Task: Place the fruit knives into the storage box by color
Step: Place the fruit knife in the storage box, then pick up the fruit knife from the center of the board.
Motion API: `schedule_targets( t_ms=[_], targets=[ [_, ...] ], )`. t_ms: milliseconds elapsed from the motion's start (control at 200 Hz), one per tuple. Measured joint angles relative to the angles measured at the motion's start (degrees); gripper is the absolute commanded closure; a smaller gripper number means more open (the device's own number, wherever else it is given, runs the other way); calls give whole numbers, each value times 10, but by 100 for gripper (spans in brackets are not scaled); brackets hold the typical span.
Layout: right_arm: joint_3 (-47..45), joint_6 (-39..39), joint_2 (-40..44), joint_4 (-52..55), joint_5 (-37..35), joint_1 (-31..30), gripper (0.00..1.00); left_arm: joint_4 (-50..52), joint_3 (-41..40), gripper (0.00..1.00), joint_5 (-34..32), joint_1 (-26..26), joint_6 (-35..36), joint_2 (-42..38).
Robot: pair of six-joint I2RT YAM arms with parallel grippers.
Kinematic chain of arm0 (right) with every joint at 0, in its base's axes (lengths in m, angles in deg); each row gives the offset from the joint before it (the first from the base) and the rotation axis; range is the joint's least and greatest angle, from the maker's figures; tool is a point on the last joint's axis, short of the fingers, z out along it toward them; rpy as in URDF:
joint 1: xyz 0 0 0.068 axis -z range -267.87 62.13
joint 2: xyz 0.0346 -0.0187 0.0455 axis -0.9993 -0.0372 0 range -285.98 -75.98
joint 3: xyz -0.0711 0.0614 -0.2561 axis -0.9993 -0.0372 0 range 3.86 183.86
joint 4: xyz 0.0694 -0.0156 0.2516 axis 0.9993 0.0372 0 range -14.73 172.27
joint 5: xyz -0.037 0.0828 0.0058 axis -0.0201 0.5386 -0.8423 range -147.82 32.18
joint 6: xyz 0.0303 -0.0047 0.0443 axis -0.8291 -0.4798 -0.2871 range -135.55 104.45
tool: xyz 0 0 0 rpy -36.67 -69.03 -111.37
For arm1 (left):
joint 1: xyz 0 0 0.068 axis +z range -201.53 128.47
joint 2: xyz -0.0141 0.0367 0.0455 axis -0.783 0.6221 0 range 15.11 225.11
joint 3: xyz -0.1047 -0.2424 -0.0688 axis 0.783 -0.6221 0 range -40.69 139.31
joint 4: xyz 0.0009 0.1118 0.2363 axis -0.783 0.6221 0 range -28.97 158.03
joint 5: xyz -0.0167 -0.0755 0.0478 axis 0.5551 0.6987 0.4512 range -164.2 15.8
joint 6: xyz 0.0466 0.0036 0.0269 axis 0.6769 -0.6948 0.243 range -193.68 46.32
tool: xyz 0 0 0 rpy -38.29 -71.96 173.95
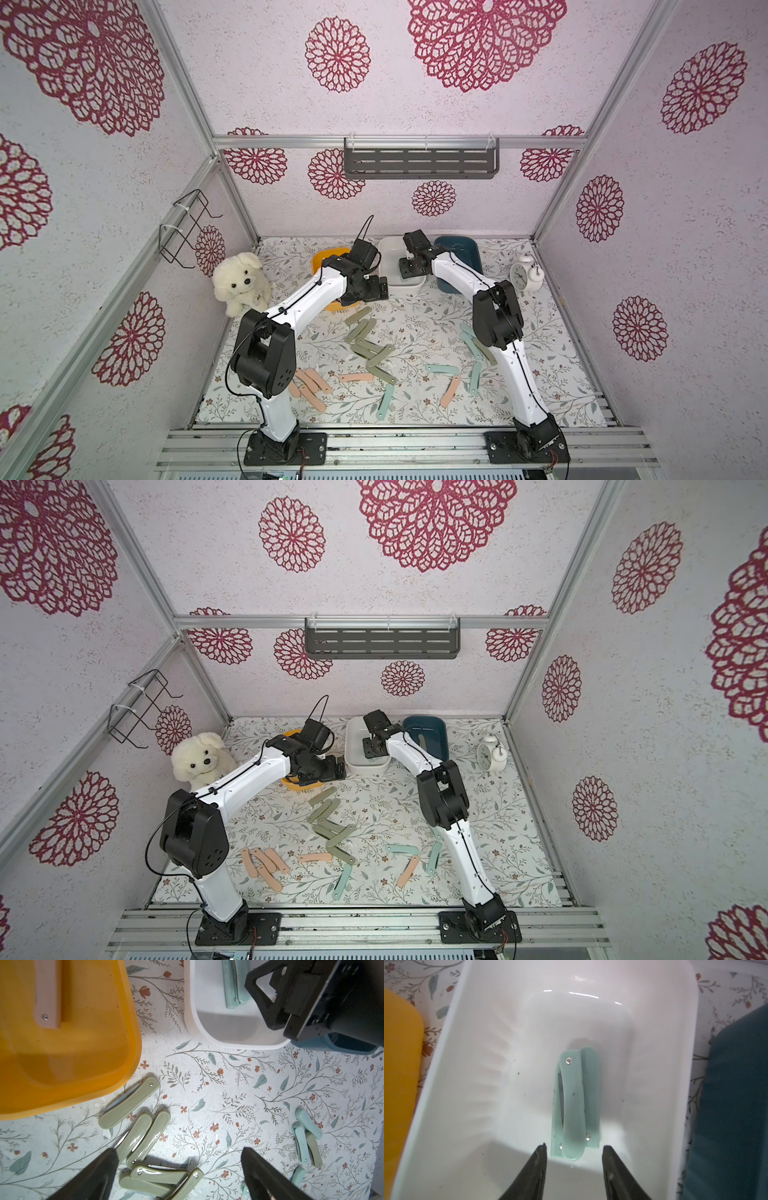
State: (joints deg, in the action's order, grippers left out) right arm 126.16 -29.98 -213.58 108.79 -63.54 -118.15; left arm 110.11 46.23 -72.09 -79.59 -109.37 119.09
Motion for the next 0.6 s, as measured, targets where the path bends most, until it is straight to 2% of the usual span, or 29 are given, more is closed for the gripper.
schedule_targets(
  t_ms=[165,370,445,545,600],
  targets=[
    [-105,0,94,-8,0,-8,48,1,-29,3,0,-13,-8,-9],
    [-324,-8,310,-68,2,-28,45,20,-72,0,0,-58,-14,-29],
    [-411,-18,381,-92,2,-37,40,31,-90,3,3,-79,-13,-32],
    [-519,-31,444,-117,10,-42,28,44,-112,7,9,-104,-8,-33],
    [-570,-34,465,-125,14,-42,11,52,-122,9,13,-114,-3,-33]
  ],
)
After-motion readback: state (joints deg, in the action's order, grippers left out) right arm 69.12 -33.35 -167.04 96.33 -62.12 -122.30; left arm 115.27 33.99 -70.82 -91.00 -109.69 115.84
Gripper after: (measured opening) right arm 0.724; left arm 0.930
